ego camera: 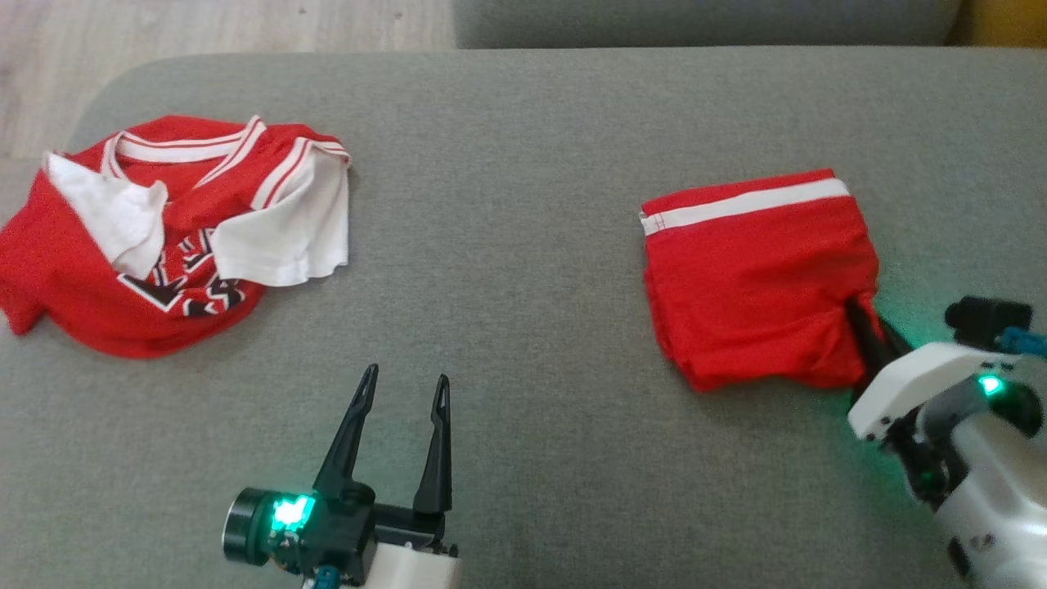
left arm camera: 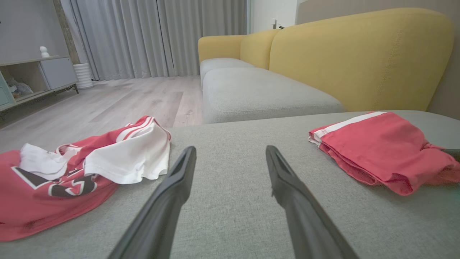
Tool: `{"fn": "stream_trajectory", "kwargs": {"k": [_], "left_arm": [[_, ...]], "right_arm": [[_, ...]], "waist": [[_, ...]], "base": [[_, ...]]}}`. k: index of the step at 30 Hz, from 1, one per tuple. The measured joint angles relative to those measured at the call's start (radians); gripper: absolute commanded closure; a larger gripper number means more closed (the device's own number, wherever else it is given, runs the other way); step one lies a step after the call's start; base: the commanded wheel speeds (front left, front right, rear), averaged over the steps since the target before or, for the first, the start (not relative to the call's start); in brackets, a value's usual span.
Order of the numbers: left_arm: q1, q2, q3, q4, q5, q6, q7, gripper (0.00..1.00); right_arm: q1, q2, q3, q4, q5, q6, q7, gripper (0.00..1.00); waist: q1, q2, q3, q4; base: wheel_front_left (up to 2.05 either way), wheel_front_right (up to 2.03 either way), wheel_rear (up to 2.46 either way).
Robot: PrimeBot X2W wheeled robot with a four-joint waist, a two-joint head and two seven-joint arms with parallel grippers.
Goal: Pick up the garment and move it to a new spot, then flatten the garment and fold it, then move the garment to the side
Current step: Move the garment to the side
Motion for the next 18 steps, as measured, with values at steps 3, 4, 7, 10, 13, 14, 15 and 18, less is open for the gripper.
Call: {"fn": "stream_trajectory", "kwargs": {"k": [3,4,7,10,13,14,15,18], "left_arm": [[-0.003,0.000,-0.001,-0.005,0.000,-0.001,0.000,0.00],[-0.004,0.000,-0.002,-0.009,0.000,-0.002,0.000,0.00],[-0.024,0.000,-0.001,-0.019,0.001,-0.003,0.000,0.00],[-0.059,0.000,-0.001,-0.029,0.004,-0.014,0.000,0.00],[-0.093,0.000,0.001,-0.039,0.020,-0.029,0.000,0.00],[-0.104,0.000,0.001,-0.039,0.023,-0.035,0.000,0.00],[-0.112,0.001,0.001,-0.039,0.027,-0.040,0.000,0.00],[-0.142,0.002,0.001,-0.043,0.044,-0.052,0.000,0.00]], "right_arm": [[-0.034,-0.041,0.026,0.007,0.015,0.000,-0.019,1.00],[-0.051,-0.061,0.033,0.009,0.015,0.000,-0.021,1.00],[-0.112,-0.134,0.043,0.013,0.018,0.000,-0.025,1.00],[-0.180,-0.209,0.029,0.026,0.020,0.000,-0.026,1.00],[-0.229,-0.273,-0.009,0.046,0.030,0.000,-0.026,1.00],[-0.241,-0.289,-0.029,0.059,0.043,0.000,-0.025,1.00],[-0.252,-0.300,-0.049,0.071,0.056,0.000,-0.025,1.00],[-0.279,-0.334,-0.092,0.114,0.063,0.000,-0.034,1.00]], "waist": [[0.0000,0.0000,0.017,-0.019],[0.0000,0.0000,0.025,-0.026],[0.0000,0.0000,0.059,-0.051],[0.0001,0.0000,0.103,-0.079],[0.0001,0.0000,0.152,-0.110],[0.0002,0.0000,0.167,-0.122],[0.0002,0.0000,0.181,-0.133],[0.0002,0.0000,0.225,-0.170]], "base": [[0.00,0.00,0.00],[0.00,0.00,0.00],[0.00,0.00,0.00],[0.00,0.00,0.00],[0.00,0.00,0.00],[0.00,0.00,0.00],[0.00,0.00,0.00],[0.00,0.00,0.00]]}}
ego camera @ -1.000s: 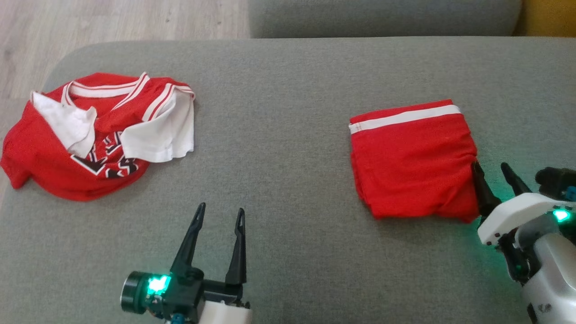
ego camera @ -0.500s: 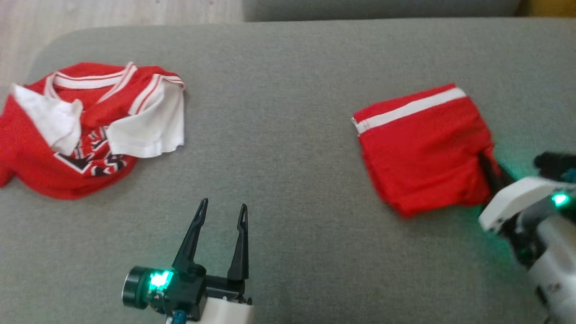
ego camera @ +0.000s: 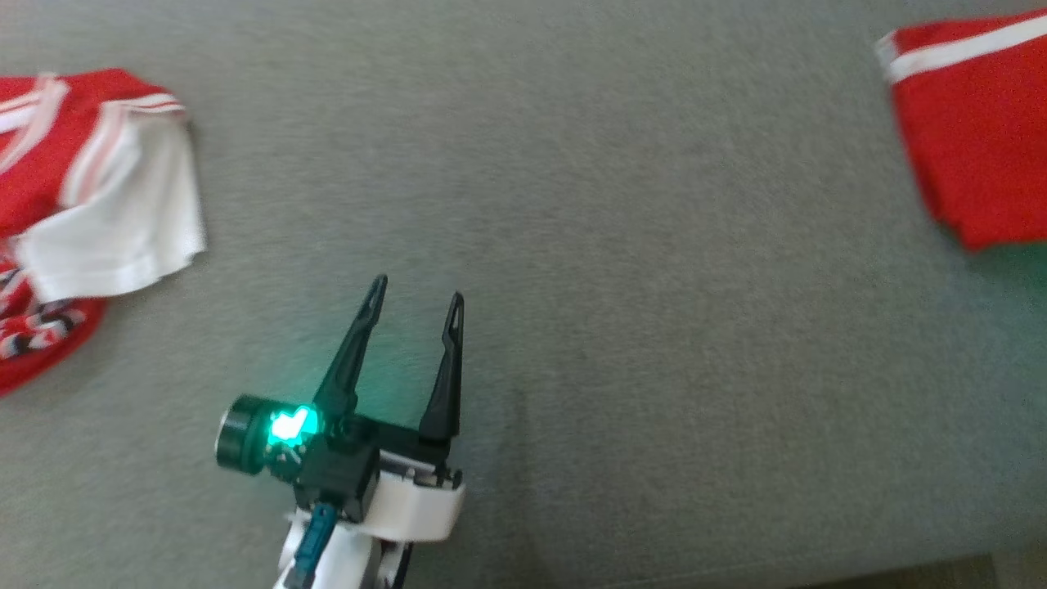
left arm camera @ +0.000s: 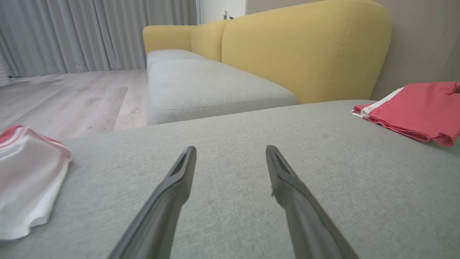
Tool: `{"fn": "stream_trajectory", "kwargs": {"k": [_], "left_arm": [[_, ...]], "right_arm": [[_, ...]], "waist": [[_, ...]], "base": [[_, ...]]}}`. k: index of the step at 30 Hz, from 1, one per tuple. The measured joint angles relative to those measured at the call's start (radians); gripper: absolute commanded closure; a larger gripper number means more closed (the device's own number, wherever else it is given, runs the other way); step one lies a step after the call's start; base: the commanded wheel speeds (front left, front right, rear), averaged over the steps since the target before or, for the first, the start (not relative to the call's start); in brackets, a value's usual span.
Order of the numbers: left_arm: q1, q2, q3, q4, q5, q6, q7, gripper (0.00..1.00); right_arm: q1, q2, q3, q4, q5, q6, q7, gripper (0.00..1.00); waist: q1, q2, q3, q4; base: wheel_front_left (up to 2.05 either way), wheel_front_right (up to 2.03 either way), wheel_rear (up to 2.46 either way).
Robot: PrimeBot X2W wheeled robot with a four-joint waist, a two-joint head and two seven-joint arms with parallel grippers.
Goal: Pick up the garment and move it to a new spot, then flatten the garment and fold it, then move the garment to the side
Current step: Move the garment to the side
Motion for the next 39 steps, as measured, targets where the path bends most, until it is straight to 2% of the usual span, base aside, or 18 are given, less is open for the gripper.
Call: {"fn": "stream_trajectory", "kwargs": {"k": [7,9,10,12,15,17,20,22,24,27,29,34,39], "left_arm": [[-0.066,0.015,0.005,-0.004,0.008,-0.017,0.000,0.00],[-0.077,0.017,0.006,-0.004,0.013,-0.020,0.000,0.00],[-0.081,0.018,0.007,-0.004,0.013,-0.021,0.000,0.00],[-0.084,0.018,0.007,-0.003,0.012,-0.021,0.000,0.00],[-0.083,0.018,0.007,-0.002,0.012,-0.021,0.000,0.00],[-0.082,0.017,0.007,0.000,0.011,-0.020,0.000,0.00],[-0.079,0.015,0.006,0.008,0.002,-0.020,0.000,0.00],[-0.073,0.014,0.007,0.019,-0.005,-0.018,0.000,0.00],[-0.056,0.010,0.006,0.031,-0.016,-0.011,0.000,0.00],[-0.015,0.005,0.010,0.059,-0.042,-0.001,0.000,0.00],[0.016,-0.001,0.022,0.084,-0.068,0.008,0.000,0.00],[0.085,-0.003,0.055,0.151,-0.130,0.016,0.000,0.00],[0.126,-0.004,0.057,0.218,-0.182,0.041,0.000,0.00]], "right_arm": [[-0.071,-0.034,-0.046,0.072,-0.059,0.000,-0.057,1.00],[-0.093,-0.034,-0.051,0.098,-0.103,0.000,-0.086,0.63],[-0.103,-0.034,-0.058,0.115,-0.125,0.000,-0.100,0.62],[-0.125,-0.037,-0.081,0.165,-0.185,0.000,-0.127,0.00],[-0.163,-0.062,-0.127,0.226,-0.309,0.000,-0.151,0.00],[-0.177,-0.068,-0.153,0.230,-0.352,0.000,-0.153,0.00],[-0.194,-0.052,-0.249,0.165,-0.450,0.000,-0.156,0.00],[-0.175,0.006,-0.293,0.095,-0.492,0.000,-0.156,0.00],[-0.108,0.092,-0.306,0.004,-0.528,0.000,-0.157,0.00],[0.050,0.224,-0.299,-0.120,-0.544,0.000,-0.157,0.00],[0.172,0.290,-0.277,-0.206,-0.543,0.000,-0.157,0.00],[0.432,0.415,-0.195,-0.408,-0.523,0.000,-0.157,0.00],[0.638,0.501,-0.171,-0.516,-0.489,0.000,-0.157,0.00]], "waist": [[0.0001,0.0000,0.079,-0.069],[0.0000,0.0000,0.091,-0.077],[0.0001,0.0000,0.093,-0.076],[-0.0001,0.0000,0.091,-0.068],[-0.0003,0.0000,0.080,-0.049],[-0.0002,0.0000,0.075,-0.043],[-0.0003,0.0000,0.053,-0.028],[-0.0003,0.0000,0.030,-0.019],[-0.0002,0.0000,0.000,-0.011],[-0.0003,0.0000,-0.058,0.000],[-0.0004,0.0000,-0.107,0.008],[-0.0004,0.0000,-0.246,0.031],[-0.0005,0.0001,-0.385,0.068]], "base": [[0.00,0.00,0.00],[0.00,0.00,0.00],[0.00,0.00,0.00],[0.00,0.00,0.00],[0.00,0.00,0.00],[0.00,0.00,0.00],[0.00,0.00,0.00],[0.00,0.00,0.00],[0.00,0.00,0.00],[0.00,0.00,0.00],[0.00,0.00,0.00],[0.00,0.00,0.00],[0.00,0.00,0.00]]}}
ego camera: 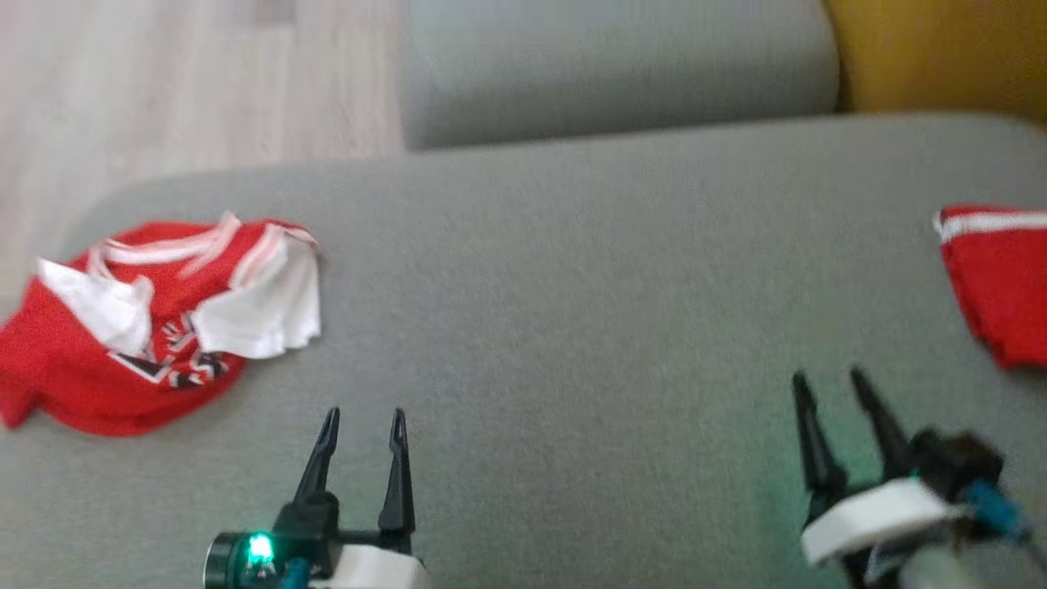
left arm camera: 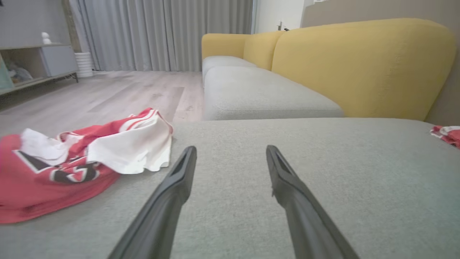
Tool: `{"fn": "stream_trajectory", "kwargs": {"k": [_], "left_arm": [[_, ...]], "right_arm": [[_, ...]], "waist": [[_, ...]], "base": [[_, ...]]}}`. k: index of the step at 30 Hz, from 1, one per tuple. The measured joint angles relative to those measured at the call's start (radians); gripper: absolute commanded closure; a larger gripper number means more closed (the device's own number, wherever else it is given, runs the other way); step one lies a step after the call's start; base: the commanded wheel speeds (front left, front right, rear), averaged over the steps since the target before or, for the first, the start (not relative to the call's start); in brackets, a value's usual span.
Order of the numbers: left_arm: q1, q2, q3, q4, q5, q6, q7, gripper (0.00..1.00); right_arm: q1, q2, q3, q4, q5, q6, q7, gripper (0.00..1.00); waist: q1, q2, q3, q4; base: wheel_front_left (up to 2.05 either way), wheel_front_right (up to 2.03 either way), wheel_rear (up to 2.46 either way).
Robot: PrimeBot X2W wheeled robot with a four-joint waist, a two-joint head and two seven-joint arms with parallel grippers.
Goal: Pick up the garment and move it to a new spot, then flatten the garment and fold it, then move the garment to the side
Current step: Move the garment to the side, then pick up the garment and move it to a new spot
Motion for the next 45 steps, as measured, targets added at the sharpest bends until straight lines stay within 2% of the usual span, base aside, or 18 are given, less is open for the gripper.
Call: {"fn": "stream_trajectory", "kwargs": {"k": [3,6,11,15,34,39,45], "left_arm": [[0.002,0.000,0.000,0.048,0.034,0.020,0.000,0.00],[0.003,0.000,0.000,0.086,0.036,0.037,0.000,0.00],[0.025,0.000,0.009,0.113,0.038,0.035,0.000,0.00],[0.046,0.000,0.029,0.113,0.055,0.026,0.000,0.00],[0.055,0.000,0.043,0.091,0.092,0.017,0.000,0.00],[0.042,0.000,0.043,0.082,0.107,0.017,0.000,0.00],[0.017,-0.001,0.068,0.067,0.115,0.008,0.000,0.00]], "right_arm": [[0.092,0.057,0.002,-0.032,0.000,0.000,0.000,0.00],[0.142,0.077,0.008,-0.059,-0.030,0.000,0.000,0.00],[0.192,0.094,-0.024,-0.078,-0.076,0.000,0.000,0.00],[0.208,0.113,-0.054,-0.087,-0.093,0.000,0.000,0.00],[0.232,0.130,-0.096,-0.119,-0.109,0.000,0.000,0.00],[0.232,0.131,-0.101,-0.120,-0.116,0.000,0.000,0.00],[0.214,0.133,-0.089,-0.121,-0.115,0.000,0.000,0.00]], "waist": [[0.0000,0.0000,-0.067,0.029],[0.0000,0.0000,-0.119,0.057],[0.0000,0.0000,-0.175,0.098],[0.0000,0.0000,-0.196,0.107],[0.0003,0.0000,-0.175,0.115],[0.0003,0.0000,-0.162,0.159],[0.0003,0.0000,-0.140,0.253]], "base": [[0.00,0.00,0.00],[0.00,0.00,0.00],[0.00,0.00,0.00],[0.00,0.00,0.00],[0.00,0.00,0.00],[0.00,0.00,0.00],[0.00,0.00,0.00]]}}
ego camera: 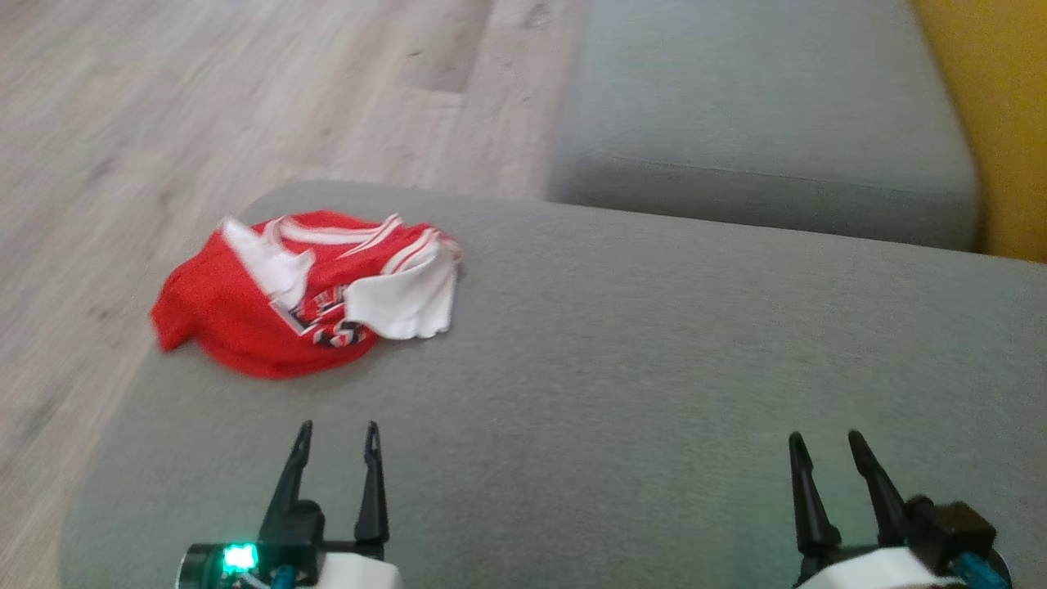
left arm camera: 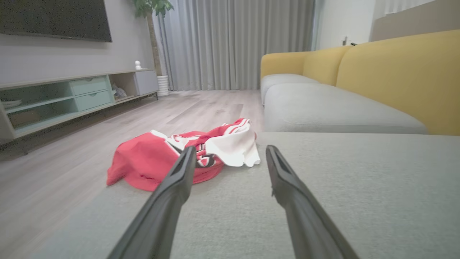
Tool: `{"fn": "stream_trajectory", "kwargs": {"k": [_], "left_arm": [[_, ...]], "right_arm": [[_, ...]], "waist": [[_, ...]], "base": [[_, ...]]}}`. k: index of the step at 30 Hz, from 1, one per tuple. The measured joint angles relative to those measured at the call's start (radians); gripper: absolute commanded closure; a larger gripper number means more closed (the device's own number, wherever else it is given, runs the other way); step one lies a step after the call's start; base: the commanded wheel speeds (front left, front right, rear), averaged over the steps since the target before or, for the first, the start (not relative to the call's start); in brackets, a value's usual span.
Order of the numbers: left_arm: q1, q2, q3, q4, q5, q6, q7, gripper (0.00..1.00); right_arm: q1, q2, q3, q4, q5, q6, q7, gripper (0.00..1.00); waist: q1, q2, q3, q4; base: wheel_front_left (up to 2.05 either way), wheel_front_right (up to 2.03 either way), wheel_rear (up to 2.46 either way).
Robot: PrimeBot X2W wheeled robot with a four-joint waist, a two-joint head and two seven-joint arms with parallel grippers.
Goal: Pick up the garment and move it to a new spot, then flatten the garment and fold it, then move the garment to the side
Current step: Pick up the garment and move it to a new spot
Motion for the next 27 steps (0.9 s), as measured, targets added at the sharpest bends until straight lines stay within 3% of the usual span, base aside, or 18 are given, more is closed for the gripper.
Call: {"fn": "stream_trajectory", "kwargs": {"k": [10,17,22,27], "left_arm": [[-0.003,0.000,0.102,-0.033,0.003,0.003,0.000,0.00],[-0.008,0.000,0.165,-0.089,0.018,0.009,0.000,0.00],[-0.130,0.023,0.200,-0.122,0.026,-0.037,0.000,0.00],[-0.458,0.062,0.193,-0.019,0.031,-0.127,0.000,0.00]], "right_arm": [[-0.087,0.000,0.030,-0.004,0.007,0.000,0.000,0.00],[-0.103,0.000,0.019,-0.007,-0.016,0.000,0.000,0.00],[-0.107,-0.035,0.021,-0.023,-0.037,0.000,0.000,0.00],[-0.196,-0.126,-0.015,-0.083,-0.061,0.000,0.000,0.00]], "waist": [[0.0000,0.0000,0.057,0.170],[0.0000,0.0000,0.119,0.181],[0.0000,0.0000,0.181,0.157],[0.0002,-0.0001,0.304,0.138]], "base": [[0.00,0.00,0.00],[0.00,0.00,0.00],[0.00,0.00,0.00],[0.00,0.00,0.00]]}}
